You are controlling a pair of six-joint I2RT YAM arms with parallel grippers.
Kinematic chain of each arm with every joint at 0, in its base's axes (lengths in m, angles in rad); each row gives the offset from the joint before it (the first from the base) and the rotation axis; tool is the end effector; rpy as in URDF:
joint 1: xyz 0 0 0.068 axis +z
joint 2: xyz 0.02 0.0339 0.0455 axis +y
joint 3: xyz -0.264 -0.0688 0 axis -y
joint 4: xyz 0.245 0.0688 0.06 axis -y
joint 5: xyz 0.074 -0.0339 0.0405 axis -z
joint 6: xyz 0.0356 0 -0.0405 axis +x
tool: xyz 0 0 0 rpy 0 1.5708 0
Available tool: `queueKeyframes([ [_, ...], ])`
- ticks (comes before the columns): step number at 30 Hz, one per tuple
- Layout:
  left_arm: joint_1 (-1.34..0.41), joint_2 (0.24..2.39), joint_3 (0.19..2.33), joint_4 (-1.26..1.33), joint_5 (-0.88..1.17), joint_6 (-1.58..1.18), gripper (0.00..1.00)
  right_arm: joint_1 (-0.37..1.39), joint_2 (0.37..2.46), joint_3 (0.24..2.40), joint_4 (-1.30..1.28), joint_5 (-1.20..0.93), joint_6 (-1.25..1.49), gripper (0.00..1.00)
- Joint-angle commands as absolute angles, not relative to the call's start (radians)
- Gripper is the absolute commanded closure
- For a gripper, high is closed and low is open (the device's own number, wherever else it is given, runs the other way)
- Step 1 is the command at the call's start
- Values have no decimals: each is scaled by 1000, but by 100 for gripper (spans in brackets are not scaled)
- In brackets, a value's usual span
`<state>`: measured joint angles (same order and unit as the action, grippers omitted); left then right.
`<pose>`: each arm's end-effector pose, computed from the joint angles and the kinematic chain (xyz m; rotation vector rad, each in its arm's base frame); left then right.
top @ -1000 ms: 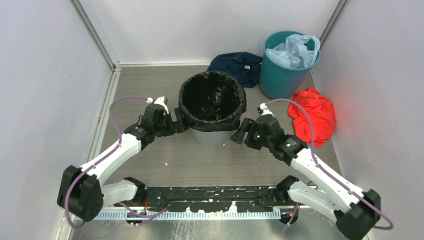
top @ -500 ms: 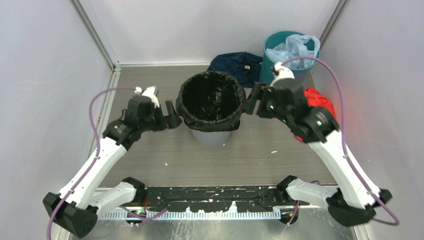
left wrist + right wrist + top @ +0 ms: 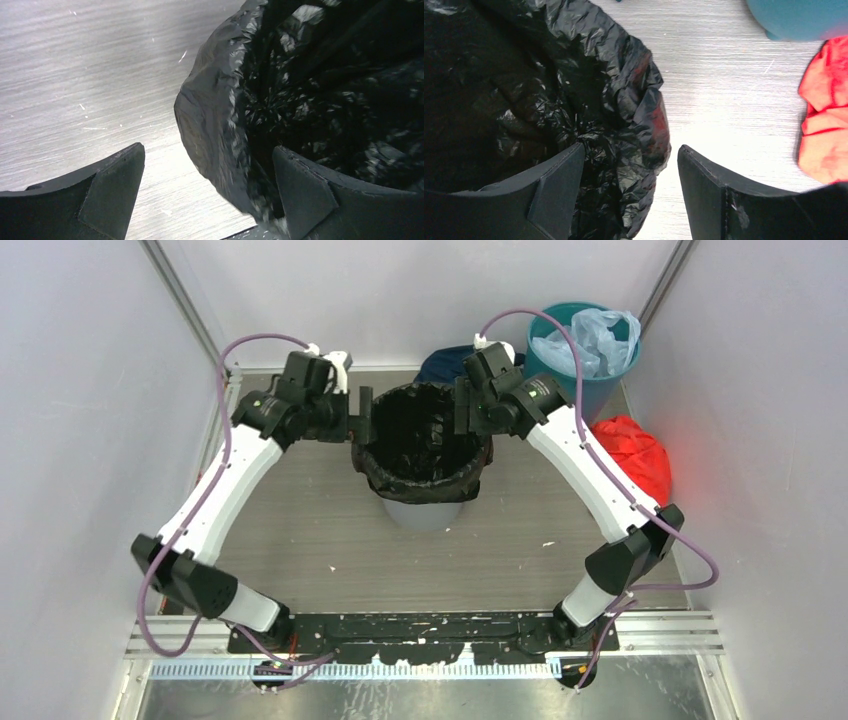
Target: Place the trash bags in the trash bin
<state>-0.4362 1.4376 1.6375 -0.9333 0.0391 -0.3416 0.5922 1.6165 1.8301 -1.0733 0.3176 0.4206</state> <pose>0.2664 -0.1257 0.4093 0.1312 2.3407 -0.4380 0.2793 0.1745 0.4061 -0.0627 2.3755 0.0950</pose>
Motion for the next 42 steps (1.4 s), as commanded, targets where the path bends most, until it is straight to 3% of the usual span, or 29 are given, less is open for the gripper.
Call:
queueKeyframes([
  [1, -433, 1527, 1722, -1006, 69, -298, 0, 581, 1622, 1906, -1101, 349, 379, 26],
  [8, -437, 1554, 1706, -991, 83, -307, 0, 581, 1634, 1846, -1117, 302, 391, 27],
  [12, -447, 1576, 1710, -994, 79, -304, 0, 582, 1616, 1779, -1089, 280, 413, 34],
  [20, -476, 1598, 1693, -993, 71, -309, 11, 581, 1615, 1703, -1066, 249, 447, 40],
  [24, -483, 1599, 1668, -975, 87, -320, 25, 582, 1602, 1676, -1052, 246, 458, 46],
  [26, -486, 1605, 1664, -974, 95, -325, 34, 582, 1599, 1666, -1044, 242, 461, 54],
  [31, -499, 1612, 1663, -974, 98, -328, 45, 583, 1607, 1655, -1035, 233, 467, 74],
  [35, -506, 1613, 1655, -968, 103, -331, 63, 589, 1612, 1645, -1022, 227, 470, 90],
  [42, -538, 1586, 1619, -920, 97, -339, 79, 622, 1625, 1606, -1005, 233, 475, 99],
])
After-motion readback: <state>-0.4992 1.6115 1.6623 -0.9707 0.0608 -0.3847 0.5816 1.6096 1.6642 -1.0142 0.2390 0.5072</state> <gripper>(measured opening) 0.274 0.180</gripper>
